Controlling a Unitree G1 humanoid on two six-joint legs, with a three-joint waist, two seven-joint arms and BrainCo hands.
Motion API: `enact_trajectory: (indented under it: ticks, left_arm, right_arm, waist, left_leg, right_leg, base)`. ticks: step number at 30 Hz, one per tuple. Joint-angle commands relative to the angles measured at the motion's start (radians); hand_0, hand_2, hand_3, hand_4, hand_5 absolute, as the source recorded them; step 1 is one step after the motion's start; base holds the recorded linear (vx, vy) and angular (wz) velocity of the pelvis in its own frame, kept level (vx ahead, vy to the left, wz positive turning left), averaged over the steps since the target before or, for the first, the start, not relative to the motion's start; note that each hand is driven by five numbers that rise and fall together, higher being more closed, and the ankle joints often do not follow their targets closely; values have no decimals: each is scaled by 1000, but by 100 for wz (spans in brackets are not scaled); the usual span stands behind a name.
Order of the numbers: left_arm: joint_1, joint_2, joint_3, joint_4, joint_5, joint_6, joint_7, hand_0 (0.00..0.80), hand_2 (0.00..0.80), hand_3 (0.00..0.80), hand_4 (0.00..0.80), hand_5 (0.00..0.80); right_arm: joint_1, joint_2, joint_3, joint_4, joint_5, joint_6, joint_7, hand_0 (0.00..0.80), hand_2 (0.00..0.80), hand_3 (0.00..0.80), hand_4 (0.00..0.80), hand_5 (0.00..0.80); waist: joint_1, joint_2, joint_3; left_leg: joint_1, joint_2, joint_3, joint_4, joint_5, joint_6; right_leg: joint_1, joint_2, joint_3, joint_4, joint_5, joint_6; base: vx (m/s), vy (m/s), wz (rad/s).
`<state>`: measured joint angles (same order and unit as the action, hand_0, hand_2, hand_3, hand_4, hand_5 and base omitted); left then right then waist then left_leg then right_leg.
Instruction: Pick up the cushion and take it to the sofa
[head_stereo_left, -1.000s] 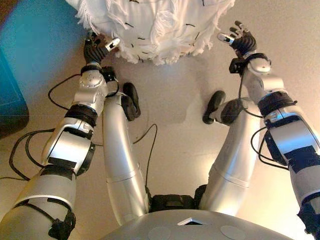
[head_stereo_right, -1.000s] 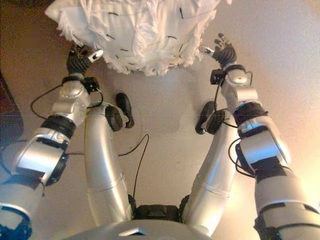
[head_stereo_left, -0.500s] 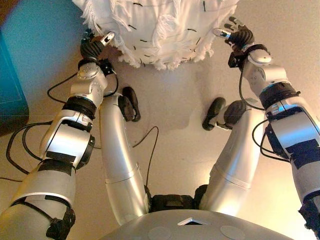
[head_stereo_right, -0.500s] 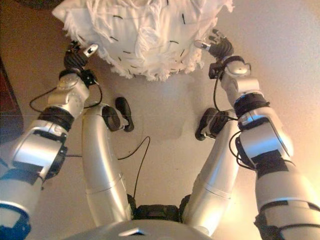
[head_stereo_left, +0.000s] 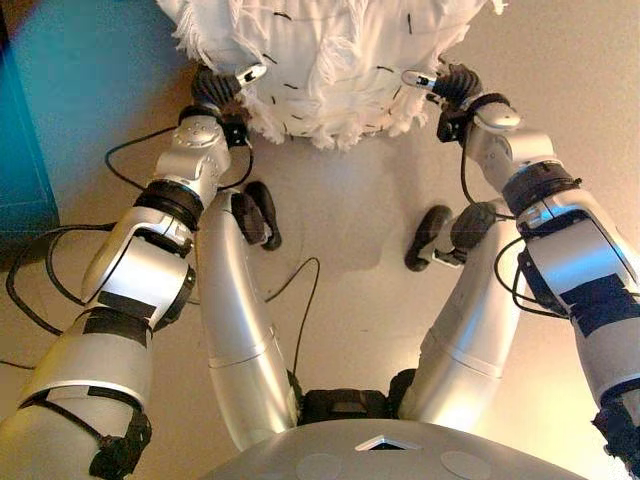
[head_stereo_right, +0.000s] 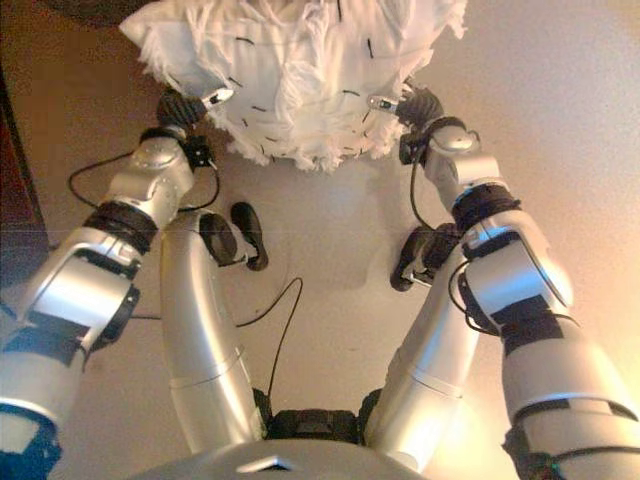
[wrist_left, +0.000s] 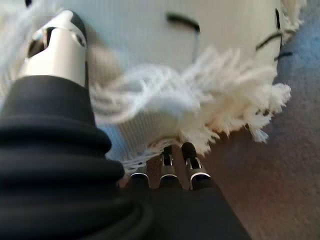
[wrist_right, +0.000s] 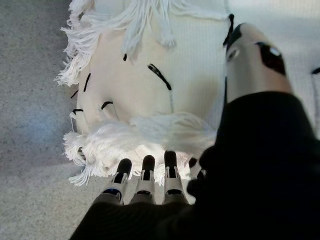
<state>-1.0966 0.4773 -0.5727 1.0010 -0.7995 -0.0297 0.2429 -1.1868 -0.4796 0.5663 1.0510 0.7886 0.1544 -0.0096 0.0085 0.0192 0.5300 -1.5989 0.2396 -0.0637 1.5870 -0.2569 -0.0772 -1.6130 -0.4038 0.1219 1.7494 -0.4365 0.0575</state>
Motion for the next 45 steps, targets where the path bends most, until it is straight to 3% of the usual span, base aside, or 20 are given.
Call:
enact_trajectory:
  ticks: [1, 2, 3, 4, 5, 6, 12, 18, 27, 30, 35, 38, 45]
  left_arm:
    - [-63, -34, -16, -29, -2, -39, -52, 0, 0, 0, 0, 0]
    - [-62, -40, -24, -36, -8, -40, -60, 445, 445, 445, 445, 445]
    - [-61, -46, -30, -42, -10, -40, -62, 800, 800, 800, 800, 800]
    - [-60, -51, -37, -52, -14, -42, -67, 800, 800, 800, 800, 800]
    - [-55, -54, -35, -54, -9, -45, -73, 800, 800, 800, 800, 800]
    - [-48, -58, -37, -65, -5, -49, -71, 800, 800, 800, 800, 800]
    - [-19, -69, -49, -122, 22, -48, -38, 800, 800, 800, 800, 800]
    - [5, -68, -50, -138, 30, -62, -63, 800, 800, 800, 800, 800]
    - [90, -62, 6, -243, 37, -201, -134, 800, 800, 800, 800, 800]
    - [133, -63, 53, -301, 75, -269, -120, 800, 800, 800, 800, 800]
    - [227, -83, 129, -383, 178, -369, -64, 800, 800, 800, 800, 800]
    - [259, -73, 138, -411, 198, -405, -65, 800, 800, 800, 800, 800]
    - [379, -54, 158, -513, 218, -404, -98, 800, 800, 800, 800, 800]
  right_arm:
    - [-75, 90, 13, 4, 33, -16, 20, 0, 0, 0, 0, 0]
    - [-74, 96, 15, -1, 44, -25, 27, 0, 0, 0, 0, 0]
    - [-72, 102, 15, -6, 67, -33, 26, 0, 0, 0, 0, 0]
    - [-68, 107, 12, -12, 96, -48, 34, 125, 125, 125, 125, 125]
    - [-62, 111, 4, -21, 98, -65, 36, 706, 706, 706, 706, 706]
    - [-55, 115, 3, -38, 87, -74, 40, 800, 800, 800, 800, 800]
    - [-35, 108, 29, -86, 44, -51, 34, 800, 800, 800, 800, 800]
    - [-16, 102, 27, -106, 66, -83, 61, 800, 800, 800, 800, 800]
    - [79, 78, -14, -271, 147, -160, 72, 800, 800, 800, 800, 800]
    - [131, 67, -50, -359, 138, -221, 59, 800, 800, 800, 800, 800]
    - [242, 37, -93, -478, 57, -292, 119, 800, 800, 800, 800, 800]
    - [308, 20, -108, -537, 53, -335, 147, 800, 800, 800, 800, 800]
    - [545, 48, -156, -700, 15, -403, 132, 800, 800, 800, 800, 800]
  waist:
    - [15, 14, -10]
    - [15, 16, -10]
    - [15, 18, -10]
    - [16, 22, -10]
    - [16, 23, -10]
    - [15, 24, -10]
    - [16, 24, -10]
    - [15, 25, -10]
    - [6, 24, -10]
    - [-2, 31, -10]
    - [-19, 19, -10]
    - [-24, 13, -11]
    - [-32, -7, -77]
  left_leg:
    - [29, 20, 59, 150, -217, 116]
    - [29, 22, 57, 157, -220, 118]
    - [29, 24, 56, 162, -221, 119]
    - [29, 23, 53, 172, -225, 120]
    - [29, 24, 52, 177, -228, 120]
    - [29, 26, 50, 182, -229, 120]
    - [29, 28, 46, 205, -238, 122]
    - [29, 30, 36, 220, -240, 120]
    - [29, 34, 17, 133, -184, 90]
    - [52, 43, 11, 14, -130, 69]
    - [290, 46, 51, -273, -42, 25]
    - [405, 41, 74, -405, -1, 16]
    - [698, 1, 115, -724, 88, 8]
  right_leg:
    - [43, 12, 23, -81, 41, -126]
    - [43, 12, 24, -74, 39, -128]
    - [43, 12, 26, -68, 39, -129]
    - [43, 12, 28, -60, 37, -130]
    - [43, 11, 29, -54, 35, -130]
    - [43, 11, 30, -49, 35, -129]
    - [43, 12, 44, -28, 33, -129]
    - [43, 14, 53, -18, 39, -127]
    - [44, 26, 29, -96, 87, -111]
    - [86, 34, -12, -222, 129, -92]
    - [325, 48, -66, -520, 214, -46]
    - [437, 55, -90, -627, 255, -23]
    - [725, 54, -155, -914, 339, 22]
  base:
    - [14, 10, 10]
    - [15, 8, 8]
    - [21, 12, 4]
    - [0, 0, 0]
    - [16, 1, 4]
    - [11, -4, 6]
    - [5, -1, 4]
    - [1, -2, 2]
    - [-13, -16, -2]
    - [-120, 13, -17]
    - [-120, 46, -34]
    - [-61, -12, -35]
    - [58, -51, -4]
